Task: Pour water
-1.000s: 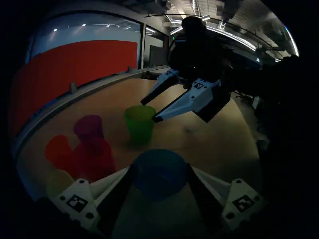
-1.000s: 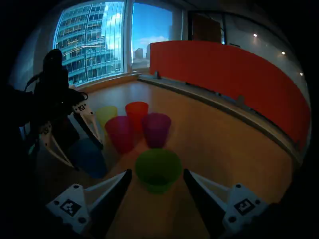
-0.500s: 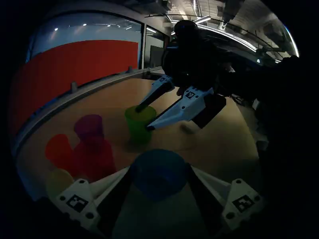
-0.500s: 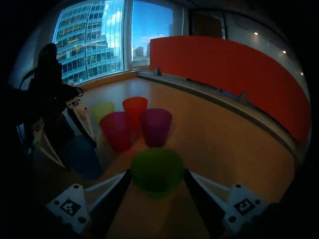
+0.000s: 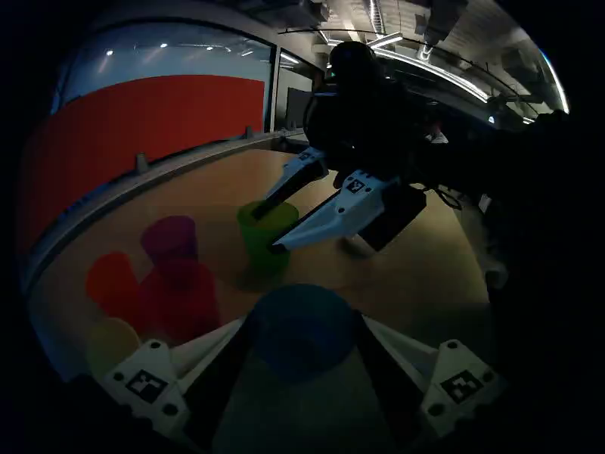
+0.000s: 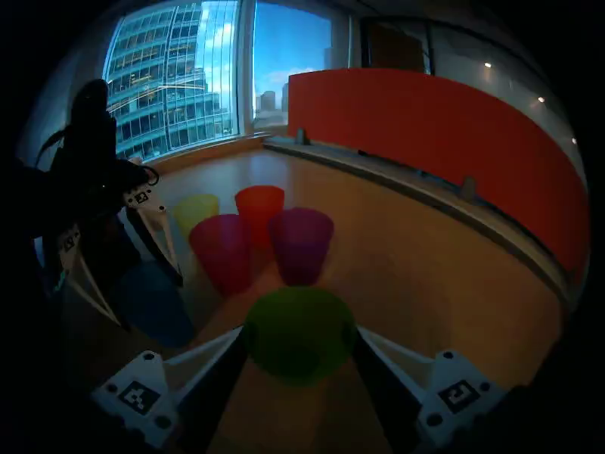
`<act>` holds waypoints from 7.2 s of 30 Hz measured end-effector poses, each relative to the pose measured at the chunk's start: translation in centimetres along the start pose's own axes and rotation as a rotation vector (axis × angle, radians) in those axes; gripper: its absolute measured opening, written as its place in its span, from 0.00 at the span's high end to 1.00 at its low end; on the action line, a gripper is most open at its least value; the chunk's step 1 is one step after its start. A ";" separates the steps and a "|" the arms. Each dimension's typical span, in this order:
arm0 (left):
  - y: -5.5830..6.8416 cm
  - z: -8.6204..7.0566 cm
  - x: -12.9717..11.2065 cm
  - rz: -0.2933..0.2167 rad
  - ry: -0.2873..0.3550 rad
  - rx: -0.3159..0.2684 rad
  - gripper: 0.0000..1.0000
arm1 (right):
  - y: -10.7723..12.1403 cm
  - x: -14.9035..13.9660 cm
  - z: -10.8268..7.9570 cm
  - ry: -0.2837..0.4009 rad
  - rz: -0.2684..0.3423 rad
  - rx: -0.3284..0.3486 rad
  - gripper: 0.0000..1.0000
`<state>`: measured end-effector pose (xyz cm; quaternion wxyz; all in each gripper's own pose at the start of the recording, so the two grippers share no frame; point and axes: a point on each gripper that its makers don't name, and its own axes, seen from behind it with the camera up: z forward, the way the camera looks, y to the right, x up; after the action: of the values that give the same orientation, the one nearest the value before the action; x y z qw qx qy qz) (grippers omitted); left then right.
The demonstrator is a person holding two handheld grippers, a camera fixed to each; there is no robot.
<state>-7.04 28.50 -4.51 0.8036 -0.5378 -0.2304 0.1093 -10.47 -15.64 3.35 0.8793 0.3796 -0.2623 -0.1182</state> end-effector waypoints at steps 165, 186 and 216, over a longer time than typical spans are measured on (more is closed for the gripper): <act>-2.4 -17.0 26.1 0.937 0.236 0.595 0.10 | -14.6 15.0 -5.8 0.436 -0.114 0.226 0.09; -2.3 -17.0 27.3 1.026 0.209 0.620 0.10 | -14.3 15.2 -6.1 0.440 -0.120 0.229 0.09; -2.0 -18.3 29.4 1.119 0.200 0.661 0.10 | -14.5 15.6 -6.3 0.449 -0.135 0.230 0.09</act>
<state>27.27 25.26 -0.99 0.7659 -0.3087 0.2056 0.5253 5.93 -28.13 -5.06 0.8568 0.5103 -0.0465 -0.0587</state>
